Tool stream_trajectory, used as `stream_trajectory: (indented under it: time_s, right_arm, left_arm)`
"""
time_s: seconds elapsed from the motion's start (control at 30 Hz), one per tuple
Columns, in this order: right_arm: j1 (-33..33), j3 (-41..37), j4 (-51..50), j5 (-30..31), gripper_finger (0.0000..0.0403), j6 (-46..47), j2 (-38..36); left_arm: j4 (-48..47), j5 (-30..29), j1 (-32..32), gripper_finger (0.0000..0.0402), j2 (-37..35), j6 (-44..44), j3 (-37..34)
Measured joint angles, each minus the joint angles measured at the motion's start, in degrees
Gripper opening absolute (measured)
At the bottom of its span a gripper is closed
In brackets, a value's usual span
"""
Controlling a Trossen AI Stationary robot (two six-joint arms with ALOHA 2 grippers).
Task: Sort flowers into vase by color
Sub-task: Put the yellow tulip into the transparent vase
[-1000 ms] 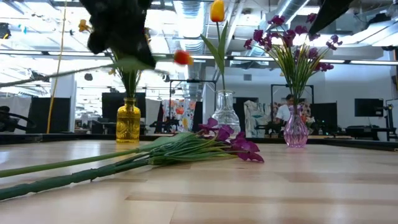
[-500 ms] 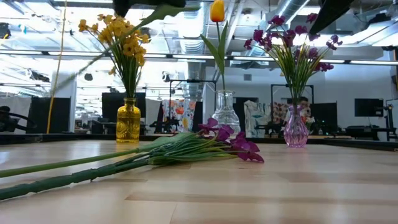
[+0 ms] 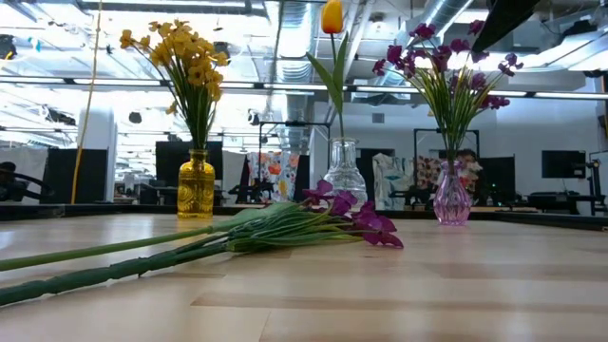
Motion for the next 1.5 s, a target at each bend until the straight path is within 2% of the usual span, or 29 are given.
stream_trajectory:
  time_s: [0.07,0.13,0.37,0.57,0.77,1.13,1.5]
  right_arm:
    - [0.00,0.00,0.02,0.00,0.0243,0.02,0.00]
    - [0.00,0.00,0.12,0.00,0.0243,0.02,0.00]
    - [0.00,0.00,0.59,0.00,0.0243,0.04,0.00]
    - [0.00,0.00,0.94,0.75,0.0243,0.04,0.00]
    - [0.00,0.00,1.02,1.33,0.0243,0.04,0.00]
    - [0.00,0.00,1.16,1.39,0.0243,0.03,0.00]
    - [0.01,0.00,1.74,1.46,0.0243,0.00,0.00]
  left_arm:
    - [5.90,4.98,1.17,0.0002,-0.02,4.09,-1.09]
    - [9.11,7.35,2.17,0.0002,-0.04,8.41,-1.75]
    - [18.61,9.27,6.49,0.0002,2.64,17.66,-2.00]
    - [30.39,13.70,11.23,0.0002,7.07,18.69,-2.00]
    - [39.98,13.75,15.52,0.0002,12.26,17.60,-2.00]
    - [40.43,15.14,18.58,0.0002,13.26,18.80,-1.68]
    - [40.39,15.91,20.70,0.0002,13.28,16.07,-1.65]
